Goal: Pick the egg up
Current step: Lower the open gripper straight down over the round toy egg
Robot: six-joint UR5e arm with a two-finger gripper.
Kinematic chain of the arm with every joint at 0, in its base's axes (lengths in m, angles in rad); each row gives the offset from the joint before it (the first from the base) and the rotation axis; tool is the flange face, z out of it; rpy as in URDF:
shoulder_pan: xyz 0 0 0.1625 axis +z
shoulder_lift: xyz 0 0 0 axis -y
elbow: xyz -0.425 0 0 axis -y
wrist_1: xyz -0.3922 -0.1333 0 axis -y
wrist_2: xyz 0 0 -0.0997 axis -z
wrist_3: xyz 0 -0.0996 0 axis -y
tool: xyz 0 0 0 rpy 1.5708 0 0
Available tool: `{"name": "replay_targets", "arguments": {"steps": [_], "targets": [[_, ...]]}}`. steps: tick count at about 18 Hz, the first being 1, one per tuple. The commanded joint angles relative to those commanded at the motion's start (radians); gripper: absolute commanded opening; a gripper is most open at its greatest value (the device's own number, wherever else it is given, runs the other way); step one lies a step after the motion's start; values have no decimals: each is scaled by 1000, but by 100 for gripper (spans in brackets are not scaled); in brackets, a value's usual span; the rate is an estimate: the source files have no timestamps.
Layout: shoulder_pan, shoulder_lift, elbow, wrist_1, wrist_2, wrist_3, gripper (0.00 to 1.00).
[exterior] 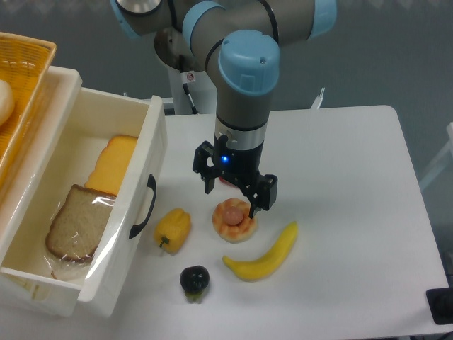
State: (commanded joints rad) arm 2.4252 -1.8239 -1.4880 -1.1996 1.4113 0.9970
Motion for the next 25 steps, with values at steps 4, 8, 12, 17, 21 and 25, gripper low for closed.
{"name": "replay_targets", "arguments": {"steps": [4, 8, 12, 17, 21, 25], "targets": [[-5, -3, 0, 3, 0, 3, 100], [-3, -8, -18, 5, -2, 5, 100], [0, -24, -31, 6, -28, -14, 100], [-3, -37, -43, 14, -9, -57, 100], [-5, -52, -44, 20, -9, -37, 100], [-9, -49, -95, 20, 46, 118, 100]]}}
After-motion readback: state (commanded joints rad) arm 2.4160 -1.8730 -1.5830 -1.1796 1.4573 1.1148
